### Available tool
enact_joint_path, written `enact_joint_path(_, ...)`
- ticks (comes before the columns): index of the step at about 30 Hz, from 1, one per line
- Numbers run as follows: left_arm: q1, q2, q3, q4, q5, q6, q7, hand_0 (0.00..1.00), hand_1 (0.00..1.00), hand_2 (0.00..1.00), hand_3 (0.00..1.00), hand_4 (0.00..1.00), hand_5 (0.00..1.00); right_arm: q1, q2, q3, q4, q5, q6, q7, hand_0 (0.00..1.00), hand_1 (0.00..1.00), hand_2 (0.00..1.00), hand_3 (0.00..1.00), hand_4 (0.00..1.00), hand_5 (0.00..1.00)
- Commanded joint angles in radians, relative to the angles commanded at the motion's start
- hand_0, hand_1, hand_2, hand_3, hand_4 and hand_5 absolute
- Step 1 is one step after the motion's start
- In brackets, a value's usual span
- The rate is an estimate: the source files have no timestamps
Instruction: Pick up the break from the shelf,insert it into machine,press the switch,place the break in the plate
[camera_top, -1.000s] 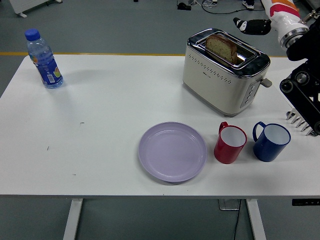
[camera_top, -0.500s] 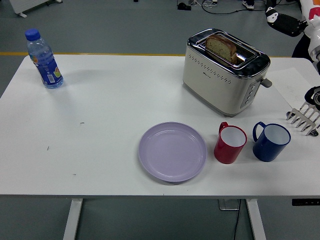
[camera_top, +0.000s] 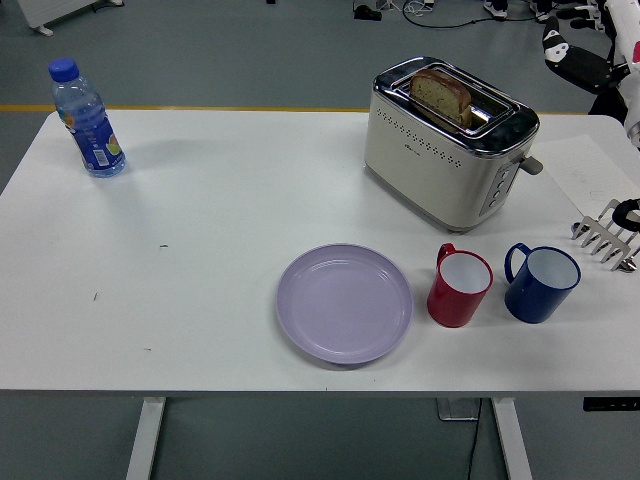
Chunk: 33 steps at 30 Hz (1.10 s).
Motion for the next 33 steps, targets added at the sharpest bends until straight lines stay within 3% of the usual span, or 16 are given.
enact_joint_path(6, 0.000, 0.000, 0.006, 0.000, -0.004, -0.001, -0.001, 0.702, 0.638, 0.736, 0.698, 0.545, 0.931, -0.079, -0.005, 0.027, -0.012, 0.021, 0.001, -0.023, 0.703, 0.645, 0.700, 0.706, 0.462, 0.130)
enact_joint_path(7, 0.000, 0.000, 0.009, 0.000, -0.007, -0.001, -0.002, 0.701, 0.637, 0.736, 0.697, 0.545, 0.932, -0.102, -0.006, 0.030, -0.016, 0.023, -0.001, -0.023, 0.672, 0.606, 0.659, 0.704, 0.462, 0.132)
enact_joint_path(12, 0.001, 0.000, 0.005, 0.000, -0.002, -0.001, 0.000, 0.701, 0.637, 0.736, 0.697, 0.545, 0.932, -0.169, -0.001, 0.045, -0.024, 0.015, -0.008, -0.020, 0.672, 0.606, 0.659, 0.704, 0.462, 0.132)
enact_joint_path(13, 0.001, 0.000, 0.005, 0.000, -0.002, -0.002, 0.000, 0.702, 0.636, 0.735, 0.697, 0.545, 0.931, -0.177, 0.000, 0.046, -0.025, 0.014, -0.009, -0.020, 0.568, 0.533, 0.569, 0.699, 0.462, 0.132)
enact_joint_path(18, 0.002, 0.000, 0.002, 0.000, 0.005, -0.002, 0.004, 0.702, 0.636, 0.735, 0.697, 0.545, 0.931, -0.222, -0.002, 0.047, -0.029, -0.015, -0.013, -0.020, 0.568, 0.533, 0.569, 0.699, 0.462, 0.132)
enact_joint_path(19, 0.002, 0.000, 0.003, 0.000, 0.005, -0.002, 0.004, 0.702, 0.636, 0.735, 0.697, 0.543, 0.931, -0.228, -0.003, 0.047, -0.031, -0.024, -0.016, -0.021, 0.409, 0.422, 0.486, 0.676, 0.436, 0.134)
enact_joint_path(24, 0.003, 0.000, 0.002, 0.000, 0.007, -0.003, 0.004, 0.702, 0.636, 0.735, 0.697, 0.543, 0.931, -0.251, -0.003, 0.041, -0.044, -0.063, -0.032, -0.030, 0.409, 0.422, 0.486, 0.676, 0.436, 0.134)
enact_joint_path(25, 0.003, 0.000, 0.001, 0.000, 0.008, -0.003, 0.004, 0.701, 0.638, 0.736, 0.697, 0.543, 0.931, -0.254, -0.002, 0.037, -0.050, -0.071, -0.030, -0.033, 0.310, 0.347, 0.429, 0.628, 0.363, 0.049)
enact_joint_path(33, 0.005, 0.000, 0.000, 0.000, 0.015, -0.004, 0.007, 0.700, 0.638, 0.735, 0.697, 0.543, 0.931, -0.241, 0.007, -0.001, -0.113, -0.141, -0.002, -0.033, 0.305, 0.313, 0.397, 0.612, 0.351, 0.002)
